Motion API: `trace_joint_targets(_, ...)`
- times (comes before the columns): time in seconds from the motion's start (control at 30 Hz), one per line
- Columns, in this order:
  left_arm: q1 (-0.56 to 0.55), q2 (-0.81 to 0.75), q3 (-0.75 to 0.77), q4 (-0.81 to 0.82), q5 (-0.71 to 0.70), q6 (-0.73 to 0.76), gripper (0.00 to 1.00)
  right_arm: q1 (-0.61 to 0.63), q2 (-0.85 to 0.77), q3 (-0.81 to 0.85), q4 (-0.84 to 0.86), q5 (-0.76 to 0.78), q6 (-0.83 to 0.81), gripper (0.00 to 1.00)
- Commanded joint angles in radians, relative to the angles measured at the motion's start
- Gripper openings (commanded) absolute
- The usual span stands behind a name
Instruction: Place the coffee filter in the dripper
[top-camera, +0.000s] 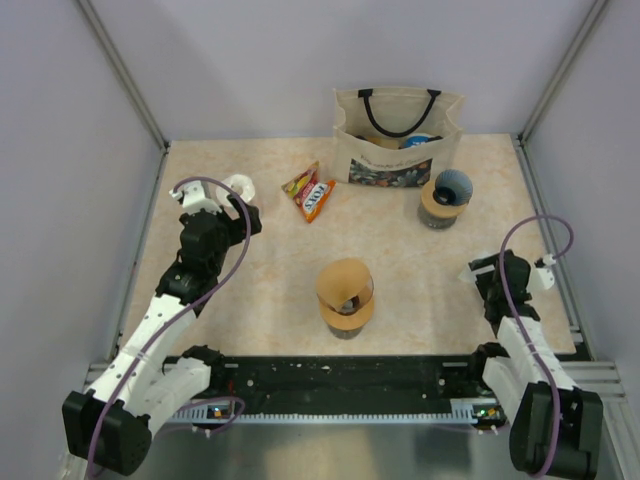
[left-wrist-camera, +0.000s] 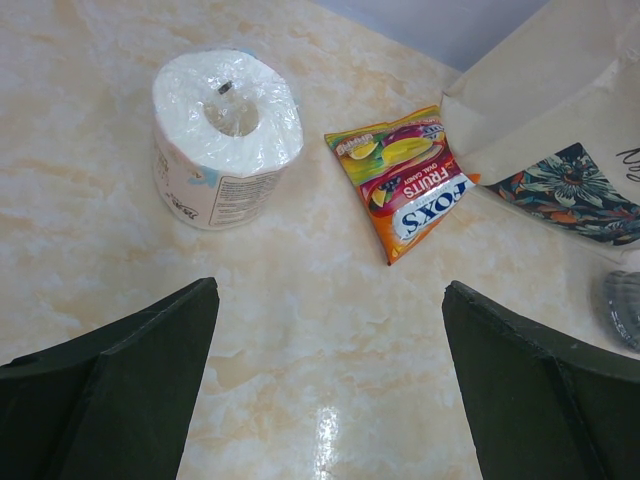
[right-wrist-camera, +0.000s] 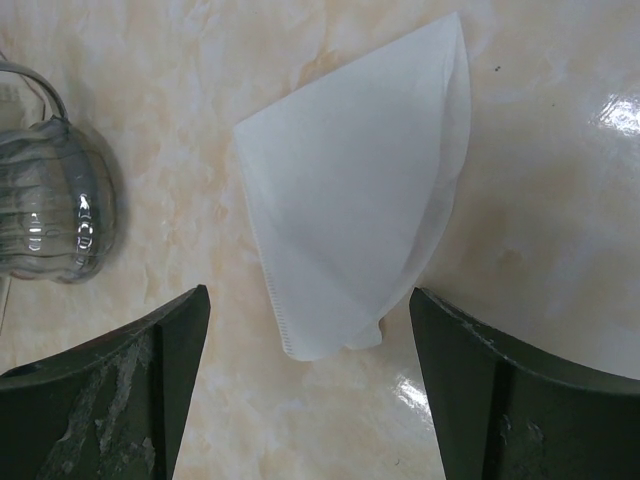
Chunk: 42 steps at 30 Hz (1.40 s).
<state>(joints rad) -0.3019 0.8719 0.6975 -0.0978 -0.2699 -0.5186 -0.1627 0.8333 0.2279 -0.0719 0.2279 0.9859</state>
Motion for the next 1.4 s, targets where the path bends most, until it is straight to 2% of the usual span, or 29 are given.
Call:
trace_joint_targets(0.0,0.0,-0.017,-0.003,0.044,-0.003,0.017,0.99,-0.008,0.007,-0.021,0.102,0.027,0.033,0.81)
trace_joint_targets(0.33,0.0,-0.016,-0.003,0.044,0.008,0.015,0.99,-0.008,0.021,-0.033,0.169,0.037,0.043,0.73)
trace_joint_targets(0.6,0.0,-0.013,-0.001,0.046,0.011,0.017,0.99,-0.009,0.026,-0.032,0.169,0.044,0.04,0.71)
trace_joint_targets(1.37,0.0,-0.01,-0.001,0.041,0.015,0.023,0.99,-0.008,0.092,-0.104,0.36,0.142,0.108,0.26)
